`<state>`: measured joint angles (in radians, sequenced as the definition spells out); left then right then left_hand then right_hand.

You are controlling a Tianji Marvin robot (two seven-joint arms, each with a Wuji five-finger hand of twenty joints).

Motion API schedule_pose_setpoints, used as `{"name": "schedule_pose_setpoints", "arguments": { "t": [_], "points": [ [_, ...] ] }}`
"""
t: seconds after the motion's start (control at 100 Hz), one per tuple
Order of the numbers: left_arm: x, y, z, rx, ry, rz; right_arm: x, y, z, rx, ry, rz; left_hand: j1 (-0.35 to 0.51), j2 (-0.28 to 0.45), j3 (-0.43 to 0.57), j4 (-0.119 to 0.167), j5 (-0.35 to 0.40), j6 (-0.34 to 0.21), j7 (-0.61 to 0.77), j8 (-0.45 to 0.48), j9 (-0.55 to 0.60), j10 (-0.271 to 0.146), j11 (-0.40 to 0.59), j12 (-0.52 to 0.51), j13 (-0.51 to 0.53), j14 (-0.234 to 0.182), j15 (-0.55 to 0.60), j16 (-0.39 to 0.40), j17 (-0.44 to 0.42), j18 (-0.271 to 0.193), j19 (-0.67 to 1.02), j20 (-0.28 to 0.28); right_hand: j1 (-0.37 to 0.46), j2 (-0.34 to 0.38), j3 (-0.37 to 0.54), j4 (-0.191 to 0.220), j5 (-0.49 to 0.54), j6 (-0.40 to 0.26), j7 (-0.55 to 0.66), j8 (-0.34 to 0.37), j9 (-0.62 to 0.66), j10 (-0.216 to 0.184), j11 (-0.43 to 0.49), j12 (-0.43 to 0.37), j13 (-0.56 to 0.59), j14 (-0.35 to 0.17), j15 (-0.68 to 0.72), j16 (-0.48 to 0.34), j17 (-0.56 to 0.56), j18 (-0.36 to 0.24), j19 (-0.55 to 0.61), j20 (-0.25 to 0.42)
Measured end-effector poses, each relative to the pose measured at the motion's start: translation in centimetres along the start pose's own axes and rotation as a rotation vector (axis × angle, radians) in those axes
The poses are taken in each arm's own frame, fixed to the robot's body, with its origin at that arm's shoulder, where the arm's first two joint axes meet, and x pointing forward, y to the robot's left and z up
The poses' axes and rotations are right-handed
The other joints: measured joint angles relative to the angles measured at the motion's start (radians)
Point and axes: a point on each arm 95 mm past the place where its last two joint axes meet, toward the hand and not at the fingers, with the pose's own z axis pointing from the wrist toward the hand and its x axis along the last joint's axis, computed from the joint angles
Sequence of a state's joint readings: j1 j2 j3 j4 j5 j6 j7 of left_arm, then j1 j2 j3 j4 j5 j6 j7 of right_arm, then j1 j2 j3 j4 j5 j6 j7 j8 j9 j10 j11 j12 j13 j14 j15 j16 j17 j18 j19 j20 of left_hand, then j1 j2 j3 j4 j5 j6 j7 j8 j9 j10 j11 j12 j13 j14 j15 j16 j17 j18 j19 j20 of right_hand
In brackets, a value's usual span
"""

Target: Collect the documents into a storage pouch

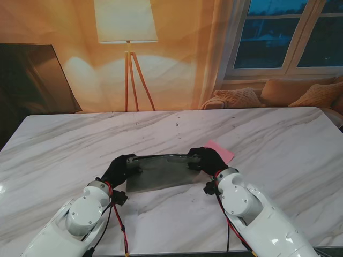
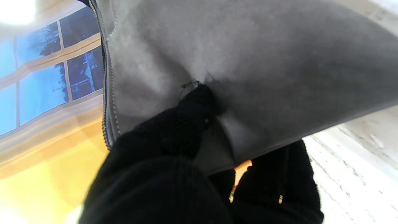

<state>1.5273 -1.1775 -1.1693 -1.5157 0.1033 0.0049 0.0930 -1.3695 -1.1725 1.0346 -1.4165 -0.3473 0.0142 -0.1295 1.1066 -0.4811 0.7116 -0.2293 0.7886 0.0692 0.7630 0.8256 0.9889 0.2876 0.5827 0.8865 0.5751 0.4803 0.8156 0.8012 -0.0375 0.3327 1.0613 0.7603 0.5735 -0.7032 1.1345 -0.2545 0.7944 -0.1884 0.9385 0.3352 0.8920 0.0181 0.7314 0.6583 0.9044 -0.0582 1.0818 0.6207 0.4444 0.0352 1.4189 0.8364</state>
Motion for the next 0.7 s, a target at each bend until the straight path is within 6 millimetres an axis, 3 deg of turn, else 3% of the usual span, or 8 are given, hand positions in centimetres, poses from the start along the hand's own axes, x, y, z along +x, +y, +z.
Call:
{"name": "schedule_pose_setpoints", "arguments": {
  "t": [0.14, 0.2, 0.27, 0.35, 0.44, 0.53, 0.7],
  "points": [
    [0.3, 0.3, 0.4, -0.016, 0.003, 0.002, -0.1, 0.1, 0.0, -0.061, 0.045, -0.051, 0.011, 0.004, -0.012, 0.0, 0.001, 0.001, 0.023, -0.151, 0.0, -0.006, -0.086, -0.045, 0.005, -0.013, -0.033, -0.043, -0.003, 0.0, 0.0, 0.0, 0.05, -0.017, 0.0, -0.015, 0.074, 0.015, 0.042, -0.029, 0.087, -0.003, 0.026, 0.019, 0.077, 0.006, 0.085, 0.011, 0.098, 0.001, 0.096, 0.0],
    [0.4, 0.3, 0.5, -0.017, 0.004, 0.005, -0.1, 0.2, -0.1, -0.093, 0.061, -0.084, 0.01, 0.002, -0.007, 0.0, 0.002, 0.001, 0.028, -0.224, 0.0, -0.029, -0.158, -0.045, -0.009, -0.026, -0.047, -0.05, -0.014, -0.001, -0.001, -0.001, 0.051, -0.018, 0.0, -0.017, 0.084, 0.024, 0.041, -0.032, 0.098, -0.004, 0.032, 0.019, 0.097, 0.006, 0.109, 0.011, 0.131, -0.001, 0.131, 0.0],
    [0.5, 0.4, 0.6, -0.024, 0.004, 0.014, -0.2, 0.4, -0.1, -0.107, 0.062, -0.084, -0.032, -0.012, 0.058, 0.002, 0.002, 0.002, 0.029, -0.27, -0.043, -0.052, -0.215, -0.063, -0.009, -0.033, -0.048, -0.056, -0.01, -0.003, -0.001, -0.001, 0.052, -0.019, 0.0, -0.019, 0.085, 0.025, 0.041, -0.032, 0.108, -0.004, 0.037, 0.019, 0.108, 0.006, 0.138, 0.011, 0.162, -0.001, 0.164, 0.0],
    [0.6, 0.4, 0.6, -0.034, 0.007, 0.03, -0.2, 0.7, -0.4, -0.118, 0.063, -0.076, -0.085, -0.011, 0.132, 0.005, -0.039, 0.002, -0.013, -0.289, -0.143, -0.052, -0.183, -0.14, -0.007, -0.036, -0.057, -0.056, -0.008, -0.003, -0.001, -0.001, 0.056, -0.019, 0.0, -0.02, 0.085, 0.026, 0.041, -0.028, 0.121, -0.004, 0.047, 0.026, 0.132, 0.005, 0.161, 0.012, 0.187, -0.001, 0.195, 0.0],
    [0.8, 0.2, 0.6, -0.045, 0.004, 0.037, -0.2, 1.0, -0.6, -0.13, 0.068, -0.077, -0.142, 0.006, 0.174, 0.038, -0.1, 0.003, -0.118, -0.291, -0.295, -0.051, -0.155, -0.309, -0.08, -0.067, -0.089, -0.052, -0.016, -0.003, -0.026, -0.012, 0.059, -0.02, 0.0, -0.018, 0.085, 0.027, 0.041, -0.024, 0.122, -0.003, 0.054, 0.029, 0.146, 0.005, 0.19, 0.015, 0.204, -0.002, 0.21, 0.0],
    [0.9, -0.2, 0.5, -0.063, 0.0, 0.05, -0.2, 1.4, -0.9, -0.142, 0.077, -0.091, -0.199, 0.041, 0.186, 0.11, -0.156, 0.003, -0.213, -0.324, -0.388, -0.051, -0.166, -0.375, -0.164, -0.083, -0.146, -0.062, -0.018, -0.007, -0.036, -0.013, 0.06, -0.02, 0.0, -0.018, 0.085, 0.03, 0.041, -0.019, 0.122, -0.003, 0.055, 0.029, 0.146, 0.005, 0.199, 0.023, 0.21, -0.002, 0.211, 0.0],
    [1.2, -1.5, 0.0, -0.043, 0.007, 0.061, -0.5, 2.0, -1.2, -0.17, 0.086, -0.119, -0.223, 0.059, 0.186, 0.121, -0.224, 0.003, -0.296, -0.369, -0.464, -0.05, -0.184, -0.4, -0.21, -0.108, -0.223, -0.09, -0.034, -0.026, -0.058, -0.013, 0.06, -0.02, 0.0, -0.018, 0.085, 0.033, 0.041, -0.016, 0.122, -0.003, 0.056, 0.029, 0.146, 0.005, 0.204, 0.023, 0.21, -0.002, 0.212, -0.002]
  ]
}}
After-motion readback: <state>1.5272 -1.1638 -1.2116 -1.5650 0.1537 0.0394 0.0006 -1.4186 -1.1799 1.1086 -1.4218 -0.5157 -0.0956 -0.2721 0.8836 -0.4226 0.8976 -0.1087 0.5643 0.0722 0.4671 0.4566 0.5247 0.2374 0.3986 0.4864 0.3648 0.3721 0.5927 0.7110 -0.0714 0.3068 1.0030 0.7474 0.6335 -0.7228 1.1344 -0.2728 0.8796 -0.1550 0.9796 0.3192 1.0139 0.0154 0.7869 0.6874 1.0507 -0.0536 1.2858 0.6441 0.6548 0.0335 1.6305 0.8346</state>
